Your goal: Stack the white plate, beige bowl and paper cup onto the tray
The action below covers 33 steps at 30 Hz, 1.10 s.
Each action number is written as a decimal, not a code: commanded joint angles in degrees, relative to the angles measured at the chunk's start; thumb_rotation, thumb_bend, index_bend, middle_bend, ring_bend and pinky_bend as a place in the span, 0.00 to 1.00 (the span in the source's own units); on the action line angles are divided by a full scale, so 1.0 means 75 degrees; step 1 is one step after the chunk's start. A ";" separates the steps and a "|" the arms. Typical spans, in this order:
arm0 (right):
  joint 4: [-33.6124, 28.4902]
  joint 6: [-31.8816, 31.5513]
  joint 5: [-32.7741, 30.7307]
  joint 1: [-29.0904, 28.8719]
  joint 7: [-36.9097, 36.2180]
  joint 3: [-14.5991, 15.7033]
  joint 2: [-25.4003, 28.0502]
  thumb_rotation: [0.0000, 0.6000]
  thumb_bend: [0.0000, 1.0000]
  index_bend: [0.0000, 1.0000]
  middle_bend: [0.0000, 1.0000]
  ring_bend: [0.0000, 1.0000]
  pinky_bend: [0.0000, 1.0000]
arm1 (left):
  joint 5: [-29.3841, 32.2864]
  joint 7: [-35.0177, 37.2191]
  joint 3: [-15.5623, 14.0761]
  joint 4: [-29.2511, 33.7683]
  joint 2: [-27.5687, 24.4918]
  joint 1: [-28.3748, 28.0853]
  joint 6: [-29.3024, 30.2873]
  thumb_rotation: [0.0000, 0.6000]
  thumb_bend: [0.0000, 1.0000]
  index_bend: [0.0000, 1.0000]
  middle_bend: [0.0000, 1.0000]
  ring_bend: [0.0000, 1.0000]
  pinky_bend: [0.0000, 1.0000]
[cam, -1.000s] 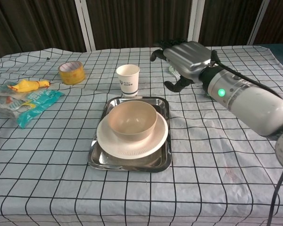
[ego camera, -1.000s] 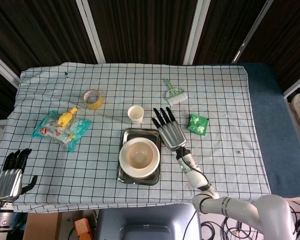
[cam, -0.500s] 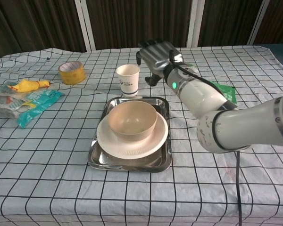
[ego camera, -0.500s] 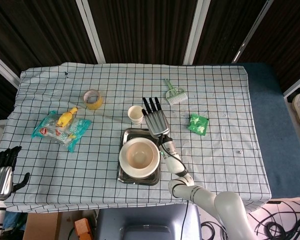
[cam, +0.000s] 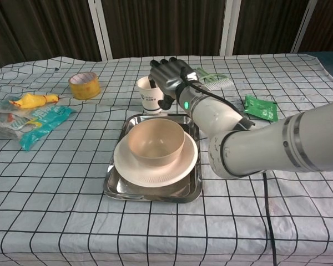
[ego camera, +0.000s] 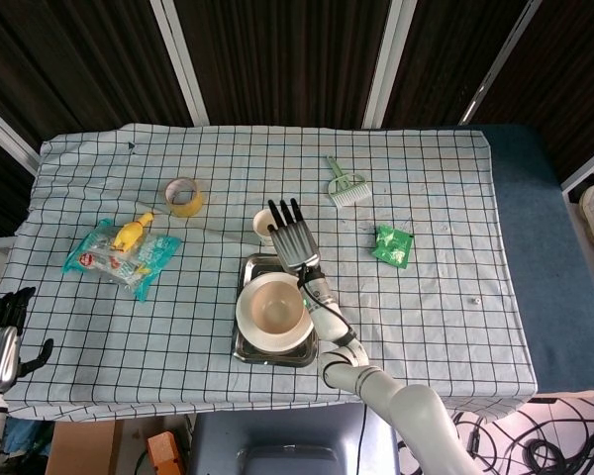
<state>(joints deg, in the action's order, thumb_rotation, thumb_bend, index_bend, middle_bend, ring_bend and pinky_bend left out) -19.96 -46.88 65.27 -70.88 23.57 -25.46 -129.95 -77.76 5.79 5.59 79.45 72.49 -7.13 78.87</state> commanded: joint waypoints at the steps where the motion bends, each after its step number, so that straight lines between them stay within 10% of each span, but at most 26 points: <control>1: 0.0046 -0.0098 -0.0100 -0.0030 0.0083 0.0180 -0.0007 1.00 0.34 0.52 0.00 0.00 0.00 | -0.0006 0.0013 -0.0001 -0.0005 -0.0004 0.0000 0.0002 1.00 0.37 0.00 0.06 0.00 0.00; 22: -0.0181 -0.1453 0.0075 0.0077 -0.0634 0.0746 0.0150 1.00 0.34 0.68 0.04 0.00 0.00 | -0.0070 -0.0122 -0.0097 0.0106 -0.0072 -0.0007 -0.0067 1.00 0.37 0.00 0.05 0.00 0.00; 27: -0.1810 -0.2449 0.0676 0.0695 -0.0696 0.1113 0.0968 1.00 0.34 0.67 0.04 0.00 0.00 | -0.0102 -0.0287 -0.0124 0.0133 -0.0017 0.0000 -0.0017 1.00 0.37 0.00 0.05 0.00 0.00; 33: -0.5771 -0.2992 0.0981 0.1834 0.0531 0.1711 0.2929 1.00 0.34 0.66 0.04 0.00 0.00 | -0.0154 -0.0488 -0.0165 0.0171 0.0052 0.0031 0.0080 1.00 0.38 0.00 0.05 0.00 0.00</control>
<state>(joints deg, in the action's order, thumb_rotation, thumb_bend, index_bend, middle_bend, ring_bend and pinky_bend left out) -43.62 -65.20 69.96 -63.90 21.17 -16.50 -119.08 -78.86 2.22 4.41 80.70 72.81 -6.93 79.42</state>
